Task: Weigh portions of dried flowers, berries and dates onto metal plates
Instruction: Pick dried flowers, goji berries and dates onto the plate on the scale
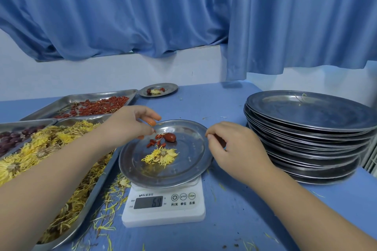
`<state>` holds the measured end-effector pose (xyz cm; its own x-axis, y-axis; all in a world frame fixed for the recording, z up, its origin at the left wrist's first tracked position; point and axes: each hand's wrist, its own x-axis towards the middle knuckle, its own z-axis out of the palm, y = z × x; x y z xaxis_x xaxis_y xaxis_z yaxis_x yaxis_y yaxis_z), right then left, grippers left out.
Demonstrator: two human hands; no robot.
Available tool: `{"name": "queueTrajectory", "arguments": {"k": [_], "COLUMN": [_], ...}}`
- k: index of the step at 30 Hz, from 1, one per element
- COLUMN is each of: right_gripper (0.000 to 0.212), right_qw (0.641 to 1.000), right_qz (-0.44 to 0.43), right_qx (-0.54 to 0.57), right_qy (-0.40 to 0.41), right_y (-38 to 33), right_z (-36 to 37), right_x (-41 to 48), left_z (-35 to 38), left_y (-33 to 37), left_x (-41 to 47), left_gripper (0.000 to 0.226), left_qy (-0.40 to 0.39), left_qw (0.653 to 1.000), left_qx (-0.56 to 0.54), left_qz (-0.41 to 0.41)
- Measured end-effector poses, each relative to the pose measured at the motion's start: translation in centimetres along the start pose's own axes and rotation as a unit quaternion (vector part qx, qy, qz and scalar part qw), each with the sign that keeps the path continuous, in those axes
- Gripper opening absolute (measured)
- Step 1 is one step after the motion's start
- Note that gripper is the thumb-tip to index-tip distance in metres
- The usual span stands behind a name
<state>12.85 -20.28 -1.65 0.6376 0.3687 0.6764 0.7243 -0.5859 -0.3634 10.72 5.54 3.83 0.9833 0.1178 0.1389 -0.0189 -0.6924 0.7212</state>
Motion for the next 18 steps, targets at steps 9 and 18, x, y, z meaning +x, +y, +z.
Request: {"name": "queueTrajectory", "arguments": {"k": [9, 18], "right_gripper": [0.013, 0.013], "right_qw": [1.0, 1.0], "right_qz": [0.01, 0.026], "right_qx": [0.001, 0.002], "right_qy": [-0.017, -0.016], "right_y": [0.1, 0.1], "right_z": [0.1, 0.0], "right_x": [0.0, -0.1], "left_z": [-0.6, -0.3], "left_y": [-0.3, -0.6], "left_x": [-0.7, -2.3], "left_gripper": [0.013, 0.02], "left_qy": [0.007, 0.05], "left_qw": [0.996, 0.981], "left_qx": [-0.082, -0.186], "left_qz": [-0.03, -0.026]}}
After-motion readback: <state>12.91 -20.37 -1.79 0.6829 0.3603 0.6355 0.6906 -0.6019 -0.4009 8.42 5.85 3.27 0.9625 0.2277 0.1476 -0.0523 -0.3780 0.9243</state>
